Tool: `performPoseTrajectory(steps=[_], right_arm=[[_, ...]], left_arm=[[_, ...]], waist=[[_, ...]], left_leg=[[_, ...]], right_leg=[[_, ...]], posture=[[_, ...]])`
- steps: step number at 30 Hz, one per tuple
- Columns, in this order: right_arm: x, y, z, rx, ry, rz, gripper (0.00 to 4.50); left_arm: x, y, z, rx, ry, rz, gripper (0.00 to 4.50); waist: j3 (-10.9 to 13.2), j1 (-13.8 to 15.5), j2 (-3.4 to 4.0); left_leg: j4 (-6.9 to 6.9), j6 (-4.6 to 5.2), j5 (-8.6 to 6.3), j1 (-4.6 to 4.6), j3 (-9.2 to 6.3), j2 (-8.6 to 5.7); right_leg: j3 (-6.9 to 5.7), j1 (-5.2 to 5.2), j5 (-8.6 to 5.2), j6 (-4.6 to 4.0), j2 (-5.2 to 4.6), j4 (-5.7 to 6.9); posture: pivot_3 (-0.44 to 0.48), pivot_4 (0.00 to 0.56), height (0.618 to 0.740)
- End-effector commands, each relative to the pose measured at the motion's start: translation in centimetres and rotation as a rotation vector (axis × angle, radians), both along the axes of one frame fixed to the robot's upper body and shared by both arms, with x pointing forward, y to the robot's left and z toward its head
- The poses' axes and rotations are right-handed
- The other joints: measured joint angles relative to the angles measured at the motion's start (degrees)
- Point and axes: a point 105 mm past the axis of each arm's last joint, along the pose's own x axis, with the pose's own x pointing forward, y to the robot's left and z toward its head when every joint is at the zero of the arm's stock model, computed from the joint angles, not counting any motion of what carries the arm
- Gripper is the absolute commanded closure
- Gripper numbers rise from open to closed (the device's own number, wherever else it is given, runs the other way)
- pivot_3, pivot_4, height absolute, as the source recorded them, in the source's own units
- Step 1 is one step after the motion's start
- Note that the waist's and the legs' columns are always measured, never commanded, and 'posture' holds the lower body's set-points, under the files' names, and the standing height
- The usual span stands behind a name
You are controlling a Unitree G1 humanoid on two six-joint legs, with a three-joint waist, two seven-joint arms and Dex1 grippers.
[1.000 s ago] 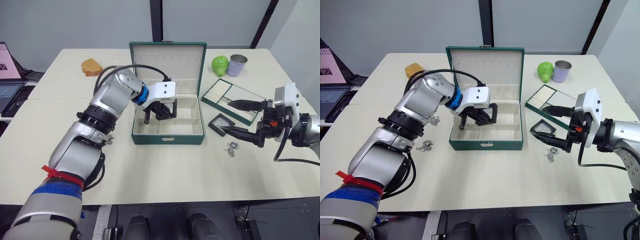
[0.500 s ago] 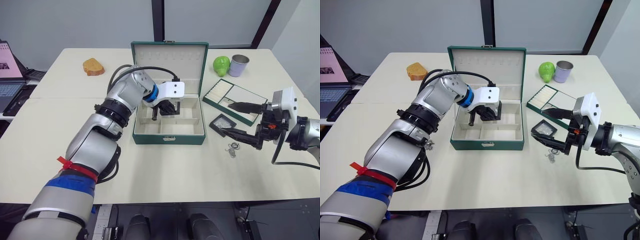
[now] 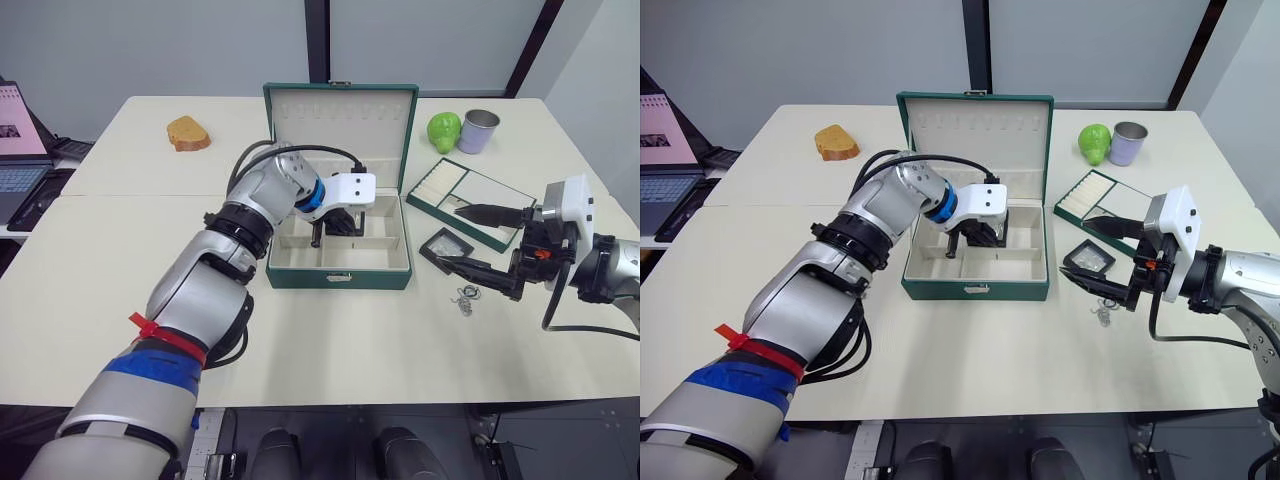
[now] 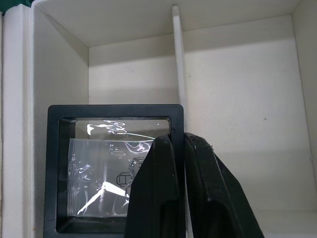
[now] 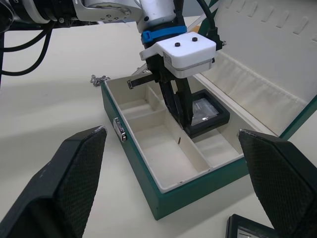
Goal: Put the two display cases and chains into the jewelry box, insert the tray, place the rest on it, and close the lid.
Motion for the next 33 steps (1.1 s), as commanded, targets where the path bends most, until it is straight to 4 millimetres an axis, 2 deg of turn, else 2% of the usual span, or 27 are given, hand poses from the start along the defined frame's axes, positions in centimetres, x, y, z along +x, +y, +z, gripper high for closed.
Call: performPoseTrajectory(steps=[1,13,14,15,18,23,27,30,33], right_arm=[[-0.6,0.1,1.1,0.002,-0.054,0.002,0.0],[-0.7,0.0,1.1,0.003,-0.049,0.001,0.0],[-0.7,0.0,1.1,0.003,-0.049,0.001,0.0],[-0.7,0.0,1.1,0.003,-0.048,0.002,0.0],[-0.7,-0.1,1.1,0.002,-0.046,0.004,0.0],[-0.6,-0.1,1.1,0.001,-0.043,0.008,0.0],[-0.4,-0.5,1.1,-0.003,-0.033,-0.001,0.0],[-0.2,-1.4,1.0,0.011,-0.004,-0.026,0.0],[0.0,-2.5,0.7,0.025,0.029,-0.048,0.0]], left_arm=[[0.2,-0.9,1.9,-0.041,-0.059,-0.019,4.47],[0.2,-1.0,1.8,-0.043,-0.059,-0.036,4.47],[0.2,-1.0,1.8,-0.039,-0.064,-0.043,3.86],[0.2,-1.0,1.9,-0.046,-0.068,-0.045,3.66],[0.1,-1.7,2.7,-0.111,-0.049,-0.037,2.75],[-0.1,-1.7,3.4,-0.146,-0.039,-0.039,1.23],[-0.8,-1.7,5.0,-0.259,0.017,-0.058,0.16],[-2.6,-0.8,7.1,-0.41,0.106,-0.12,0.04],[-5.0,1.2,9.2,-0.554,0.163,-0.169,0.04]], waist=[[0.0,0.0,0.0],[0.0,0.1,0.0],[0.0,0.1,0.0],[0.0,0.1,0.0],[0.0,0.2,0.0],[0.0,0.2,0.0],[0.0,0.2,0.0],[0.0,0.1,0.0],[0.0,-0.4,0.03]], left_leg=[[0.0,0.0,0.0,0.0,0.0,0.0],[0.0,0.0,0.0,-0.01,0.0,0.0],[0.0,0.0,0.0,-0.01,-0.01,-0.01],[0.0,0.0,0.0,-0.01,-0.01,-0.01],[0.0,0.0,0.0,-0.02,-0.01,-0.01],[0.01,0.0,0.0,-0.02,-0.01,-0.01],[0.01,0.0,0.0,-0.02,-0.02,-0.01],[-0.01,0.0,0.0,-0.03,-0.02,0.0],[-0.02,-0.01,0.01,0.0,-0.01,0.03]], right_leg=[[0.0,0.0,0.0,0.0,0.0,0.0],[-0.01,0.0,0.0,0.0,0.0,0.0],[-0.01,0.0,0.0,0.0,0.0,0.0],[-0.01,0.0,0.0,0.0,0.0,0.0],[-0.01,0.0,0.0,0.0,0.0,0.0],[-0.01,0.0,0.0,0.0,0.0,0.0],[-0.02,0.0,0.0,0.0,0.0,0.01],[-0.02,-0.02,0.0,0.0,0.0,0.02],[-0.02,-0.01,0.0,0.0,0.01,0.03]], posture=[[0.0,0.15,0.74],[0.0,0.15,0.74],[0.0,0.15,0.74],[0.0,0.15,0.74],[0.0,0.15,0.74],[0.0,0.15,0.74],[0.0,0.15,0.74],[0.0,0.15,0.74],[0.0,0.15,0.74]])
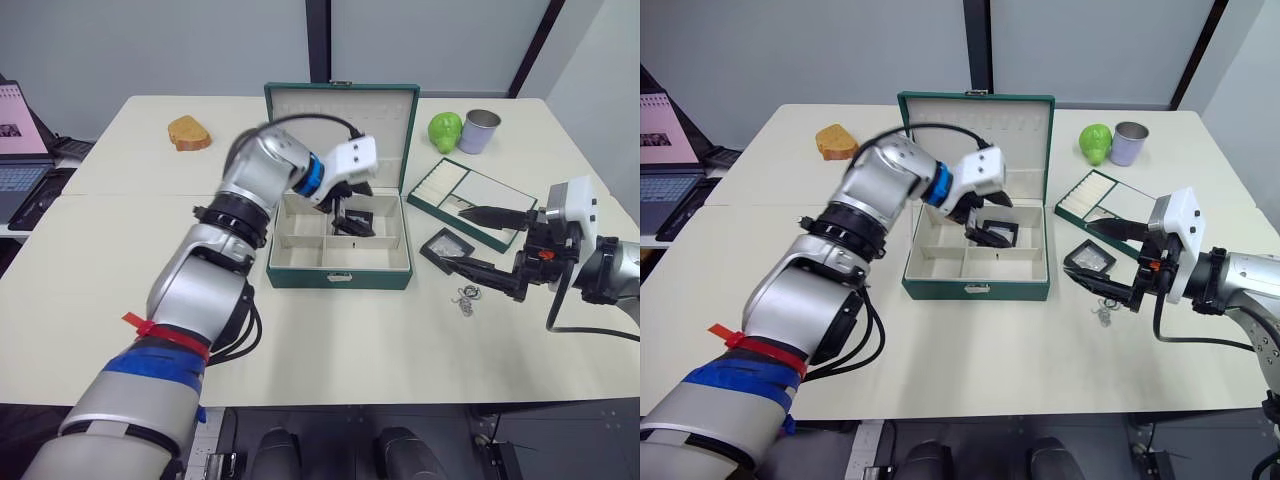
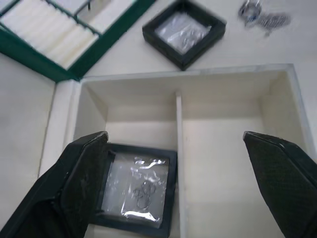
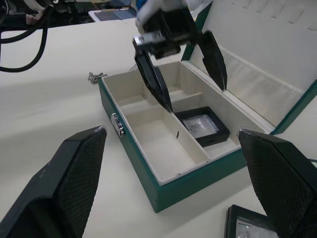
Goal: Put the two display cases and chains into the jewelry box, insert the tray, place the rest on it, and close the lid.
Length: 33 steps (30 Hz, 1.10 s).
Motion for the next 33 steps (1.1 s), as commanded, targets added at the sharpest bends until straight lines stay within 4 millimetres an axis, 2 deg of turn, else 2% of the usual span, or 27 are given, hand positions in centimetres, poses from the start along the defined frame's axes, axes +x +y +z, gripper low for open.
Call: performPoseTrajectory(steps=[1,4,6,11,14,18,21,25,27,29,33], right_arm=[[-0.2,-1.4,0.9,0.018,-0.01,-0.021,0.0],[0.1,-2.8,0.2,0.02,0.026,-0.055,0.0],[0.3,-3.6,-0.1,0.028,0.04,-0.083,0.0],[0.8,-5.4,-1.2,0.067,0.061,-0.16,0.0],[0.8,-6.7,-2.1,0.086,0.073,-0.231,0.0],[0.8,-8.3,-3.4,0.089,0.078,-0.314,0.0],[0.8,-9.1,-4.7,0.079,0.084,-0.359,0.0],[0.9,-9.7,-6.4,0.084,0.096,-0.388,0.0],[1.0,-9.9,-7.6,0.095,0.111,-0.405,0.0],[1.4,-10.3,-8.5,0.093,0.109,-0.428,0.0],[2.0,-11.3,-9.8,0.07,0.094,-0.471,0.0]], left_arm=[[-2.9,1.9,3.3,-0.171,0.024,-0.066,0.04],[-4.9,4.7,4.4,-0.272,0.042,-0.014,0.04],[-5.6,6.5,4.4,-0.294,0.022,0.054,0.04],[-5.9,13.1,2.4,-0.306,-0.014,0.355,0.04],[-6.9,17.0,1.1,-0.307,-0.014,0.541,0.04],[-8.3,20.3,-0.5,-0.325,-0.006,0.717,0.04],[-9.7,23.0,-3.0,-0.318,0.015,0.863,0.04],[-10.8,25.0,-5.4,-0.353,0.024,0.978,0.04],[-11.3,26.1,-7.8,-0.305,-0.003,1.048,0.04],[-11.7,26.4,-9.3,-0.306,-0.028,1.093,0.04],[-11.8,27.0,-10.5,-0.352,-0.099,1.17,0.04]], waist=[[0.0,-0.3,0.01],[0.0,-0.6,0.01],[0.0,-0.5,0.01],[0.0,-0.5,0.03],[0.0,-0.4,0.01],[0.0,0.0,0.01],[0.0,0.0,0.02],[0.0,0.1,0.01],[0.0,0.2,0.03],[0.0,0.2,0.02],[0.0,0.6,-0.01]], left_leg=[[0.01,0.0,0.0,0.01,0.0,0.03],[0.04,0.0,0.0,0.03,-0.02,0.07],[0.09,0.0,0.0,0.03,-0.09,0.07],[0.16,0.01,0.0,0.24,-0.13,0.09],[0.18,0.01,0.0,0.22,-0.15,0.1],[0.17,0.0,0.0,0.22,-0.12,0.1],[0.11,0.0,0.0,0.25,-0.09,0.1],[0.04,0.0,-0.01,0.3,-0.04,0.1],[0.03,-0.01,-0.01,0.29,-0.04,0.1],[0.02,-0.01,-0.01,0.34,0.06,0.09],[0.0,-0.01,-0.01,0.31,0.07,0.09]], right_leg=[[-0.02,0.01,0.0,0.0,0.01,0.01],[-0.03,0.03,0.0,0.0,0.02,0.01],[-0.06,0.08,0.0,0.0,0.02,0.01],[-0.09,0.34,0.0,0.0,0.01,-0.01],[-0.12,0.34,0.0,0.0,0.0,-0.02],[-0.13,0.35,0.0,0.0,-0.03,-0.08],[-0.09,0.35,0.0,0.0,-0.04,-0.11],[-0.06,0.36,0.0,0.0,-0.04,-0.13],[-0.05,0.38,0.0,0.0,-0.04,-0.19],[0.04,0.41,0.0,0.0,-0.05,-0.25],[0.07,0.41,0.0,0.0,-0.04,-0.28]], posture=[[0.0,0.15,0.74],[0.0,0.15,0.74],[0.0,0.15,0.74],[0.0,0.15,0.74],[0.0,0.15,0.74],[0.0,0.15,0.74],[0.0,0.15,0.74],[0.0,0.15,0.74],[0.0,0.15,0.74],[0.0,0.15,0.74],[0.0,0.15,0.74]])
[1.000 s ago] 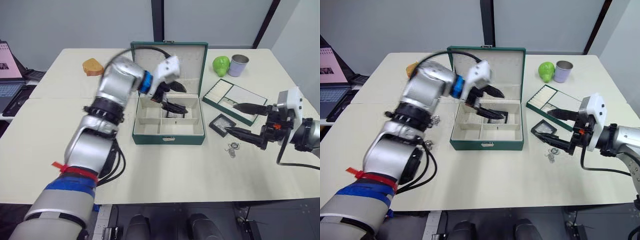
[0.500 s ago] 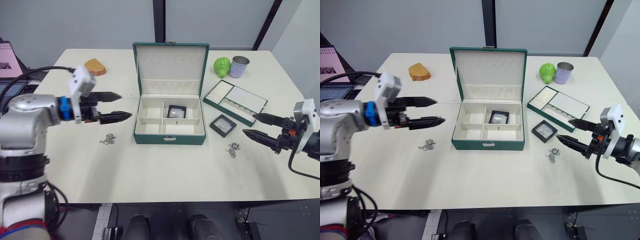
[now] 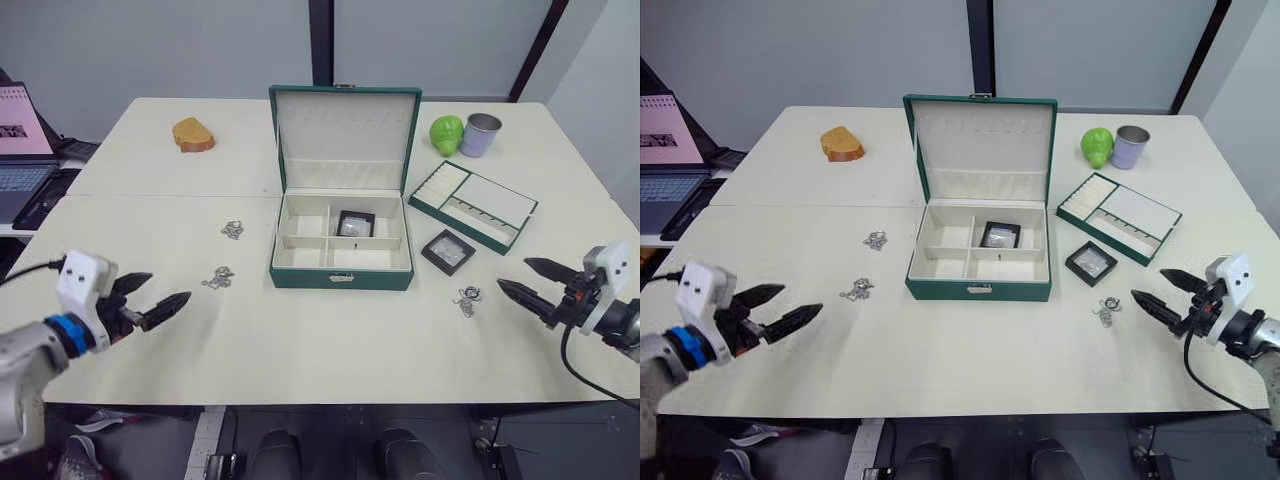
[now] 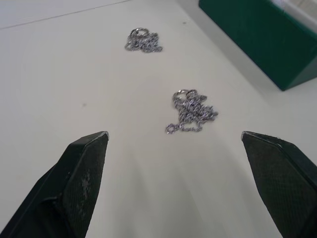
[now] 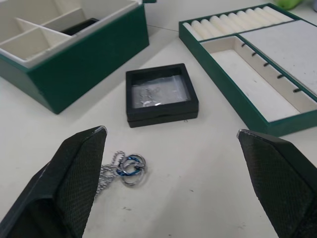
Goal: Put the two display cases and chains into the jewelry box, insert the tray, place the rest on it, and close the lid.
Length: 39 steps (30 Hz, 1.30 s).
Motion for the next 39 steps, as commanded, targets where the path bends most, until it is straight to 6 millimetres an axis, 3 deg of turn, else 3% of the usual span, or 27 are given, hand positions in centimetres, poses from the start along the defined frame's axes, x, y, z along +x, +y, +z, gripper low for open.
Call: performPoseTrajectory(steps=[1,9,39], right_arm=[[0.4,-0.7,0.1,-0.036,-0.049,-0.015,0.0],[0.8,-0.9,-1.4,-0.037,-0.04,-0.017,0.0],[1.4,-0.2,-1.4,-0.023,-0.055,-0.01,0.0]], left_arm=[[0.1,1.2,1.0,0.063,-0.112,0.085,0.04],[-0.5,1.9,-1.5,0.101,-0.097,0.152,0.04],[0.5,0.3,-1.3,0.021,-0.11,0.105,0.04]], waist=[[0.0,0.2,0.0],[0.0,0.4,0.01],[0.0,0.4,0.0]], left_leg=[[0.0,0.0,0.0,0.01,0.0,0.0],[-0.01,0.0,0.0,0.08,0.1,-0.01],[-0.04,-0.01,0.0,0.1,0.11,0.0]], right_leg=[[0.01,0.0,0.0,0.0,0.0,0.0],[0.11,0.03,0.0,0.0,0.0,-0.01],[0.11,0.06,0.0,0.0,0.0,-0.01]], posture=[[0.0,0.15,0.74],[0.0,0.15,0.74],[0.0,0.15,0.74]])
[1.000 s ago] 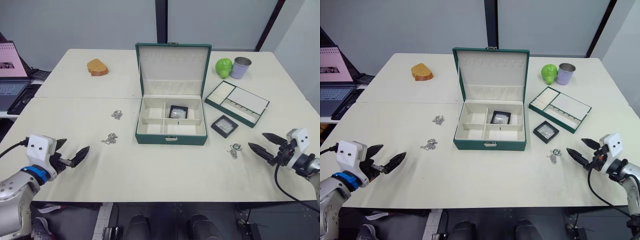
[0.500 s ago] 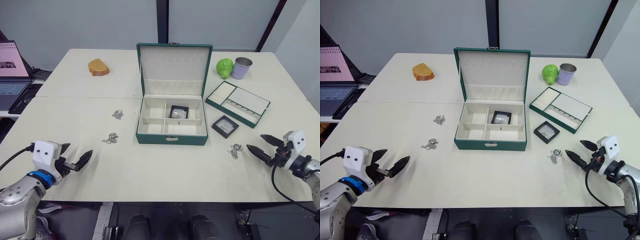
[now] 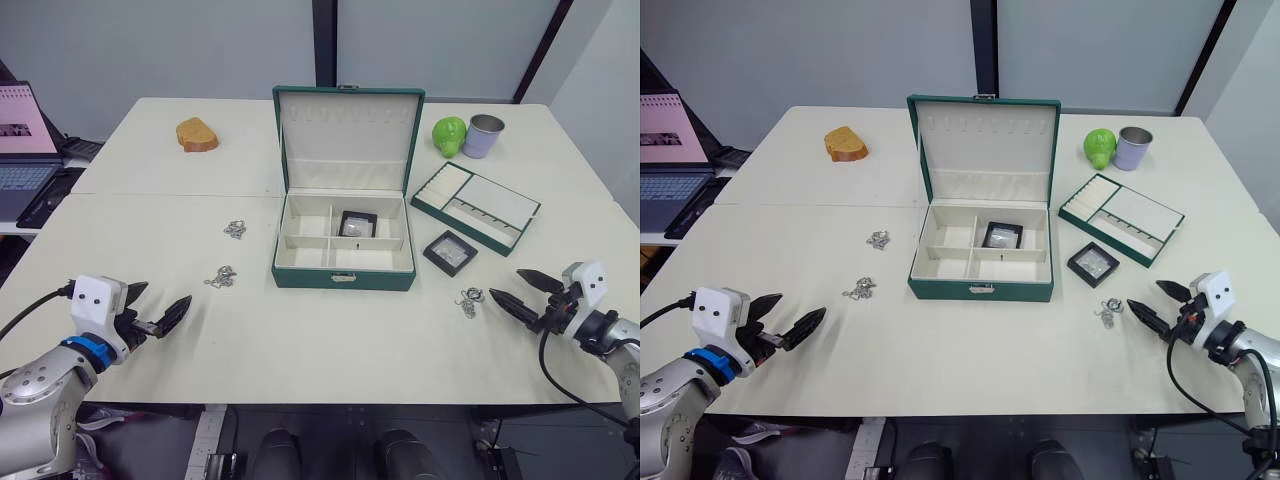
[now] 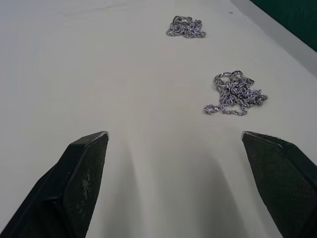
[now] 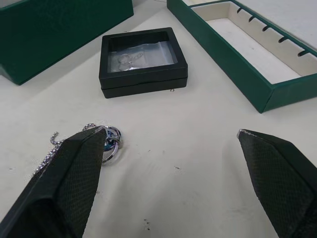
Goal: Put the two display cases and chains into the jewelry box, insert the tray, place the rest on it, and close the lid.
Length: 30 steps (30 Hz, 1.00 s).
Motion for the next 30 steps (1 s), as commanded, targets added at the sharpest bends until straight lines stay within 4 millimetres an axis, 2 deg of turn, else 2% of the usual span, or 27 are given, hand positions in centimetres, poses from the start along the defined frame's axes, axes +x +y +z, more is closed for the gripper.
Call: performPoseTrajectory(steps=[1,11,14,19,22,30], right_arm=[[0.4,0.1,1.4,-0.004,-0.053,0.005,0.0],[0.2,0.0,1.6,-0.016,-0.054,0.012,0.0],[0.1,1.1,1.9,-0.009,-0.054,0.059,0.0],[-0.6,5.2,4.1,0.017,-0.064,0.24,0.0],[-1.2,8.8,6.6,0.032,-0.095,0.395,0.0],[-2.0,14.7,11.0,0.068,-0.124,0.648,0.0]], left_arm=[[0.2,-0.4,0.9,0.0,-0.034,-0.013,0.04],[0.4,-0.5,1.1,-0.015,-0.046,-0.021,0.04],[0.3,-0.5,1.1,-0.013,-0.05,-0.015,0.04],[0.2,-1.0,1.3,-0.044,-0.069,0.009,0.04],[0.3,-2.4,1.2,-0.1,-0.093,0.003,0.04],[1.6,-4.6,0.2,-0.134,-0.108,0.037,0.04]], waist=[[0.0,0.0,0.0],[0.0,0.0,0.0],[0.0,0.0,0.0],[0.0,0.0,0.0],[0.0,0.0,0.01],[0.0,0.1,-0.03]], left_leg=[[0.0,0.0,0.0,0.0,0.0,0.0],[0.0,0.0,0.0,0.0,-0.01,0.0],[0.0,0.0,0.0,0.0,0.0,0.0],[-0.02,0.0,0.0,-0.01,-0.02,0.01],[-0.02,0.0,0.0,-0.02,-0.02,0.02],[0.02,0.0,0.0,-0.04,-0.09,-0.01]], right_leg=[[0.0,0.0,0.0,0.0,0.0,0.0],[-0.01,0.0,0.0,0.0,0.0,-0.01],[0.0,0.0,0.0,0.0,0.0,-0.01],[-0.01,0.0,0.0,0.0,0.0,0.0],[-0.01,0.0,0.0,0.0,0.0,0.0],[-0.04,0.02,0.0,0.0,0.0,-0.02]], posture=[[0.0,0.15,0.74],[0.0,0.15,0.74],[0.0,0.15,0.74],[0.0,0.15,0.74],[0.0,0.15,0.74],[0.0,0.15,0.74]])
